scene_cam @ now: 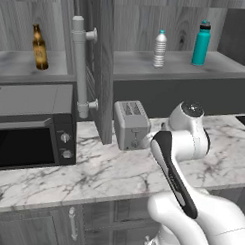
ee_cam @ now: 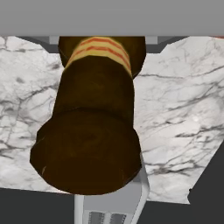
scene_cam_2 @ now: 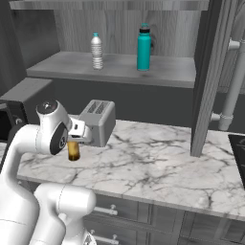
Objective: Sort all alcoholic drinks to one cabinet, and non-alcoholic drinks to the other.
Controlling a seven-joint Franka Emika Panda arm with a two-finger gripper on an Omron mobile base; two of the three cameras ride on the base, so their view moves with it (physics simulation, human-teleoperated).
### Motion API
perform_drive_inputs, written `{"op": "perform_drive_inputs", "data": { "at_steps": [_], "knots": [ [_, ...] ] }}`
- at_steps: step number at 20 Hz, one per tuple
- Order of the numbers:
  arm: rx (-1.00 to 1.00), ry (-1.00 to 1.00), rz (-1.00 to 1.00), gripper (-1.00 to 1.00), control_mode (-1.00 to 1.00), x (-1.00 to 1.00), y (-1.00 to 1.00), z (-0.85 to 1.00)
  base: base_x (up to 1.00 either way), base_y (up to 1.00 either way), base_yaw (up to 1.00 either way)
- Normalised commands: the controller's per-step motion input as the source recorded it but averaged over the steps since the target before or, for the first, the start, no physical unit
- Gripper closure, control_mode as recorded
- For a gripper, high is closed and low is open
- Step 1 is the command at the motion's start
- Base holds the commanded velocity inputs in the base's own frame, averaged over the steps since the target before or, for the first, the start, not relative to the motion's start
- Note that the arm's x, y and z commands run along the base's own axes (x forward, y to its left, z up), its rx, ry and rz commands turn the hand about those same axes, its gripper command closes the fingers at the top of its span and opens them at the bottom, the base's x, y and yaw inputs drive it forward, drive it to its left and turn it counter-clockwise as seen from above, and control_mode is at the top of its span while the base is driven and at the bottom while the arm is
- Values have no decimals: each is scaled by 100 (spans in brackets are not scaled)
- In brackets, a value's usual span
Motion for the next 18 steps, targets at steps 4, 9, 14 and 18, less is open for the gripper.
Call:
{"op": "perform_drive_inputs", "data": {
  "at_steps": [4,9,14,18],
  "knots": [
    [0,-3,0,100,-100,-13,-12,38,0,0,0],
    [0,-4,0,100,-100,-14,-11,38,0,0,0],
    [0,-2,0,100,-100,-17,-6,40,0,0,0],
    [0,-3,0,100,-100,-15,-5,42,0,0,0]
  ]
}}
